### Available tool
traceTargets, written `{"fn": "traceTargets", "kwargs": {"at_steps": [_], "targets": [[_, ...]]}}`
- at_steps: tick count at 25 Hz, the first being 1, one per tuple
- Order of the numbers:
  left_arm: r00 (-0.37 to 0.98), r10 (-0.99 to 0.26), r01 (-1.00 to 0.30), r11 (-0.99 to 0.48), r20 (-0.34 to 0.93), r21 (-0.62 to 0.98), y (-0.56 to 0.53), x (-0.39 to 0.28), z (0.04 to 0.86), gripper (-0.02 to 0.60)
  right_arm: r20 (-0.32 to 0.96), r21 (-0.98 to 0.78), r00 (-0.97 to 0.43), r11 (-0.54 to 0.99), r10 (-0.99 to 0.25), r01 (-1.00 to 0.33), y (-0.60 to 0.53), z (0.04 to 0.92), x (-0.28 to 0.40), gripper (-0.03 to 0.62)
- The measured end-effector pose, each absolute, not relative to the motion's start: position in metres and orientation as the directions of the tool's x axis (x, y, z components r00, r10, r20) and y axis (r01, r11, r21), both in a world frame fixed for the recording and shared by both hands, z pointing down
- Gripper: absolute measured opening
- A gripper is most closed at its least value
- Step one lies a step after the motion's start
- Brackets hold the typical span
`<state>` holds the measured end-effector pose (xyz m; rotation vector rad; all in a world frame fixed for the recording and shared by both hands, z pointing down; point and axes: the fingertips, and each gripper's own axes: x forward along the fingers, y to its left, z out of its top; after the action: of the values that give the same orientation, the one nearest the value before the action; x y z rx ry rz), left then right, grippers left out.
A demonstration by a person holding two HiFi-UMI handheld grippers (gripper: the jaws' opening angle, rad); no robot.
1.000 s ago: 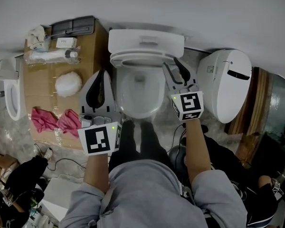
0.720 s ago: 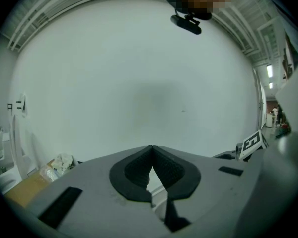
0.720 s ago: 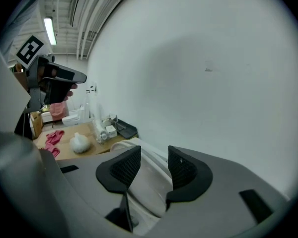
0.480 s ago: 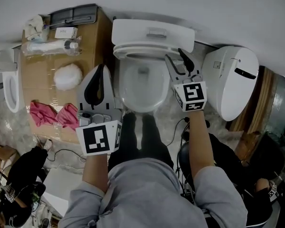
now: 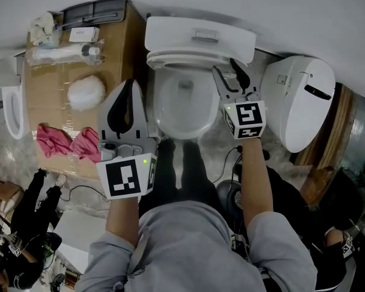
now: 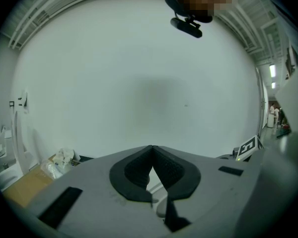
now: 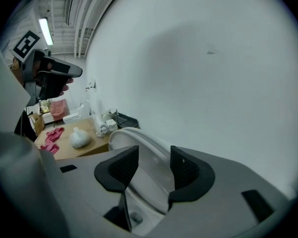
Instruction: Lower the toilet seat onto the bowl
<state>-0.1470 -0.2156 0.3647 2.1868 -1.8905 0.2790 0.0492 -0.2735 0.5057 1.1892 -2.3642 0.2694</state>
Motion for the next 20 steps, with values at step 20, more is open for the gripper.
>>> {"fn": "traceTargets", "kwargs": {"at_steps": [20], "targets": [[0.159,-0.942,-0.987,-0.147,0.296,0.061,-0.184,-0.136,0.369,0.0,0.487,0.051,-0.497,0.592,-0.718,-0.805,-0.228,0.506,0.053,0.17]]}}
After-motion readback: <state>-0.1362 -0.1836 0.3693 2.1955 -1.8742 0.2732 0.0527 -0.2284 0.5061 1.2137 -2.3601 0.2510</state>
